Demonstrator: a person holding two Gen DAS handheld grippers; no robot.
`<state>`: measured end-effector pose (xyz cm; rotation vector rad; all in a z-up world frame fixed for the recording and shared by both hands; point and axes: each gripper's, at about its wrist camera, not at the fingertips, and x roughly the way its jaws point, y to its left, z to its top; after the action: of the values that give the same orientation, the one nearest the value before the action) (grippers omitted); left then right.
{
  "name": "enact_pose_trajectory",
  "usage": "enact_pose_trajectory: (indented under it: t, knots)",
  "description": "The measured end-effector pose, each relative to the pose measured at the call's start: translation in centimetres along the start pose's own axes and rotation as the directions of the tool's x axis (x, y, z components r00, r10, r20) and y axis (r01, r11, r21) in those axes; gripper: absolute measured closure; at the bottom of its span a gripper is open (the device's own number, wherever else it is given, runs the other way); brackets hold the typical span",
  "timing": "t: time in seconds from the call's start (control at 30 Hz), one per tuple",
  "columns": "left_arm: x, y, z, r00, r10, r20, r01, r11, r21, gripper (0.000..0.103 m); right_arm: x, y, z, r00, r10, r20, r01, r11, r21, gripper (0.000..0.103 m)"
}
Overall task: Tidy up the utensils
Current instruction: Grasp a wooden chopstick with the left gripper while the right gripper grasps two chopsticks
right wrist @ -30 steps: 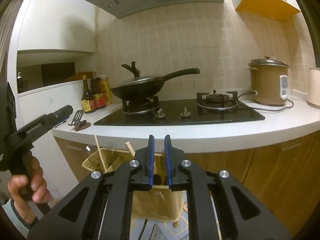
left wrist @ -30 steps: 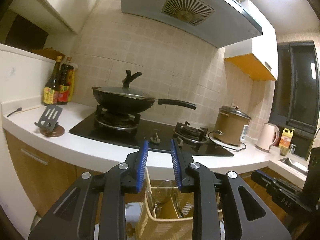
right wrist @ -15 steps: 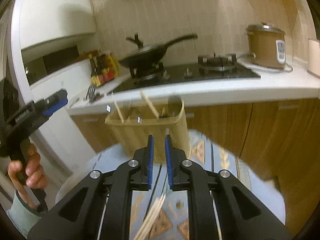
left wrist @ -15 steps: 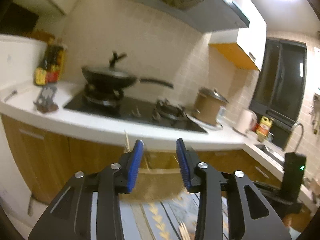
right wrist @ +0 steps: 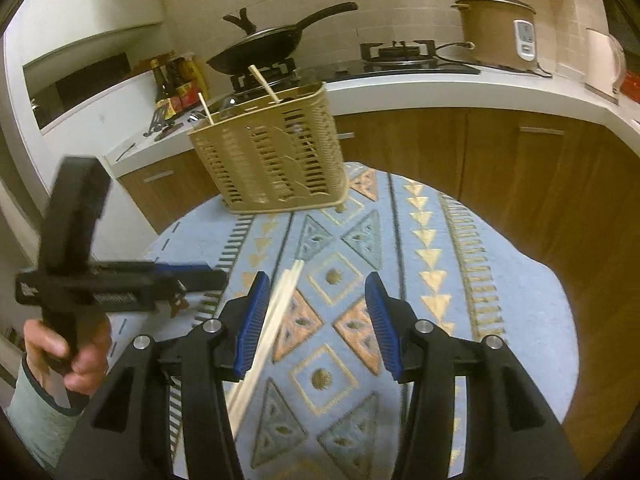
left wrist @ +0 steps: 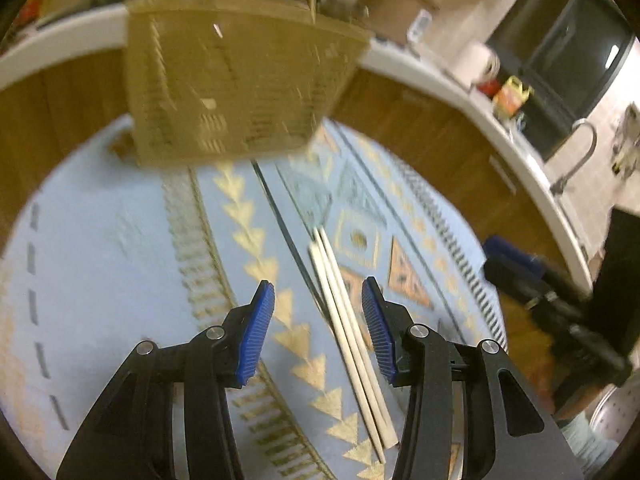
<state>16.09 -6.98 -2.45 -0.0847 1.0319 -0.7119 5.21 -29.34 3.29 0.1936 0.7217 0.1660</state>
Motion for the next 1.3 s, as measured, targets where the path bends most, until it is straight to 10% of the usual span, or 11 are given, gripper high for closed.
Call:
enact_pose_trajectory:
  t: [0.67, 1.3]
  knots:
    - [4.5, -3.0, -0.9, 0.97, 0.244, 0.015, -0.243, 0.959, 0.147, 0.074, 0.7, -3.4, -0.2, 1.0, -0.001, -0.013, 0.002, 0.997, 0.078, 0.057]
    - [4.7, -3.6, -0.8, 0.955, 0.296, -0.018, -0.289, 0.944, 0.158, 0.075, 0.7, -4.8, -0.4, 0.999, -0.015, -0.03, 0.018, 0.994, 0.11, 0.057]
